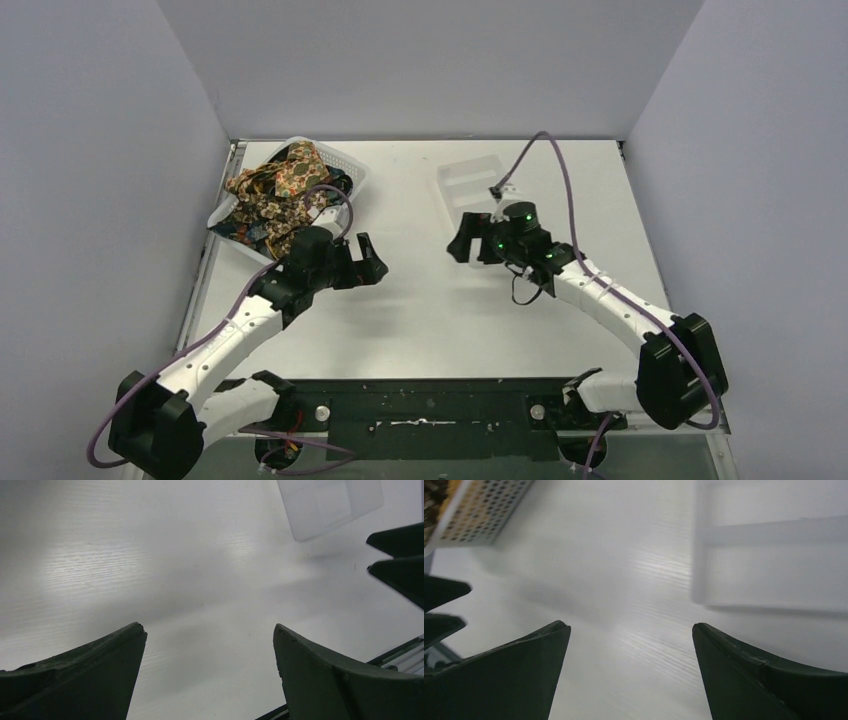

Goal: Roll the ties
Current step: Move the storage box to the corner of the board.

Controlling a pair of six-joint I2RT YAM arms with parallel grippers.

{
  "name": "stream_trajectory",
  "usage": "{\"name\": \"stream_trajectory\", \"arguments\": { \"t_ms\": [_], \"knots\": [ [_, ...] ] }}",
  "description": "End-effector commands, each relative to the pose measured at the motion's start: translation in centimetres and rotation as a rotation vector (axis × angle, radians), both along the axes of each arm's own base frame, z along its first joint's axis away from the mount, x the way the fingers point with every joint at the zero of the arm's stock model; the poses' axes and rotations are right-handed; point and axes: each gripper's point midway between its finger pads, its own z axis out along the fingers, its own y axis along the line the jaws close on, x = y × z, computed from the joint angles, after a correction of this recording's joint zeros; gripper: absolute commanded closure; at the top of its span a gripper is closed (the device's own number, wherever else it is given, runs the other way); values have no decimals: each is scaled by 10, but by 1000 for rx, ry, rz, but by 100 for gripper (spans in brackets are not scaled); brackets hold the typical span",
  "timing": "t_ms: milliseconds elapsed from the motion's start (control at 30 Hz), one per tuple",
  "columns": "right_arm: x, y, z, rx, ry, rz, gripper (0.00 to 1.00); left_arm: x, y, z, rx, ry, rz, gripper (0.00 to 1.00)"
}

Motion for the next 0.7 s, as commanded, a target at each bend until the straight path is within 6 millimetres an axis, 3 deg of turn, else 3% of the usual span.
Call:
{"name": "stream_trajectory", "arguments": {
  "t_ms": [0, 100, 233, 367, 667],
  "knots": [
    [-12, 72, 1, 106, 6, 140, 0, 1, 30, 20, 47, -71, 142, 3],
    [-12, 103, -24, 61, 54, 193, 0, -3, 49, 27, 79, -92, 223, 3],
    [8, 86, -68, -122, 109, 96, 0, -12, 56, 28, 95, -89, 222, 3],
    [39, 33, -96, -257, 129, -70, 0, -18, 55, 23, 106, -68, 188, 3],
    [81, -87, -102, -308, 172, -315, 0, -12, 48, 30, 106, -71, 161, 3]
  ]
}}
